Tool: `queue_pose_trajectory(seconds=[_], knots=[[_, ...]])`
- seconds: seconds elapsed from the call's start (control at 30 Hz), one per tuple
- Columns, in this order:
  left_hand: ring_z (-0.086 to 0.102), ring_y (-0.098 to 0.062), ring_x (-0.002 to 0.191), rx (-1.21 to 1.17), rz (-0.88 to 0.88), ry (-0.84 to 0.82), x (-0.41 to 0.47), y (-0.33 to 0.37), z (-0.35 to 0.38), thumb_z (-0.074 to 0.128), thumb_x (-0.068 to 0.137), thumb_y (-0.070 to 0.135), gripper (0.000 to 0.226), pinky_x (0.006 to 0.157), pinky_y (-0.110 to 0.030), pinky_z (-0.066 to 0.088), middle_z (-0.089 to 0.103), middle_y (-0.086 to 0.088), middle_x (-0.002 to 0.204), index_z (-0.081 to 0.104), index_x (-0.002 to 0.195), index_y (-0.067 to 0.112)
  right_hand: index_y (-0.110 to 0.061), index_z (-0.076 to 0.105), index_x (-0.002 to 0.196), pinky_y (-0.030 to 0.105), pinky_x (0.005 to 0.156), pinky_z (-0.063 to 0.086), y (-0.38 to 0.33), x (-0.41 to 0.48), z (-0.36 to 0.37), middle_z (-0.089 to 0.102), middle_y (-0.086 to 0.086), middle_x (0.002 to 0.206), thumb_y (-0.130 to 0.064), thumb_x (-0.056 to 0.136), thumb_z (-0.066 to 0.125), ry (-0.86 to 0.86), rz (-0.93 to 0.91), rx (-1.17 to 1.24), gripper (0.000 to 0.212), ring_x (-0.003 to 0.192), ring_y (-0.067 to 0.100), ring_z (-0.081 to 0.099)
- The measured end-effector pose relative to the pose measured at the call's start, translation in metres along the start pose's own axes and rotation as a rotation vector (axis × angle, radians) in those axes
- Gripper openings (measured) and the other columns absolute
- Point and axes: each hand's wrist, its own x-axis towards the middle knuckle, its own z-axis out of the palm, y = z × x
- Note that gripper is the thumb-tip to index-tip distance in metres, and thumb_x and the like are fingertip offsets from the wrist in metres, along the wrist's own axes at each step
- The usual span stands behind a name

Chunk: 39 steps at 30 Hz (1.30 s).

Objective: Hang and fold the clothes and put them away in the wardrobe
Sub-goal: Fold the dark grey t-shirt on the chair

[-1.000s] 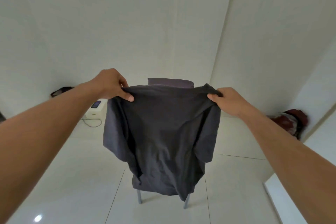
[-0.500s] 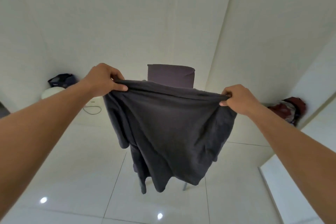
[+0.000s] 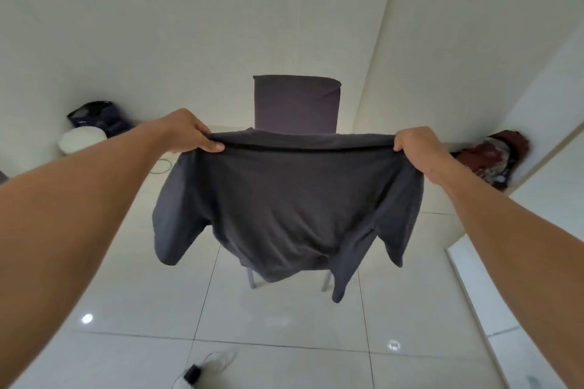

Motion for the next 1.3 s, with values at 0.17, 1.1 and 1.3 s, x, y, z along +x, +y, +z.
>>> queue_pose_trajectory(seconds=[0.17,1.1,1.3], knots=[[0.048,-0.017,0.037,-0.128,-0.239,-0.037,0.065,-0.012,0.037,0.073,0.091,0.026,0.026,0.039,-0.02,0.041,0.05,-0.007,0.058,0.054,0.081,0.011,0.002,0.065,0.076,0.035,0.065,0.038,0.022,0.033,0.022,0.064,0.015,0.083,-0.009,0.083,0.055,-0.075,-0.03,-0.281,0.016,0.078,0.032,0.057],[0.052,-0.042,0.114,0.03,-0.106,0.108,0.495,-0.132,0.391,0.078,0.083,0.024,0.063,0.098,-0.049,0.046,0.04,-0.018,0.132,0.038,0.13,0.012,-0.013,0.046,0.129,0.047,0.087,0.051,0.258,0.372,0.412,0.052,0.016,0.124,-0.034,0.096,0.061,-0.103,-0.28,-0.756,0.043,0.112,0.035,0.054],[0.051,-0.03,0.126,0.334,0.031,-0.278,0.49,-0.152,0.413,0.061,0.095,0.041,0.033,0.109,-0.043,0.041,0.05,-0.005,0.137,0.063,0.125,0.028,-0.016,0.043,0.145,0.051,0.106,0.044,0.272,0.343,0.445,0.041,0.013,0.145,-0.046,0.098,0.055,-0.489,-0.097,-0.762,0.057,0.134,0.036,0.041]])
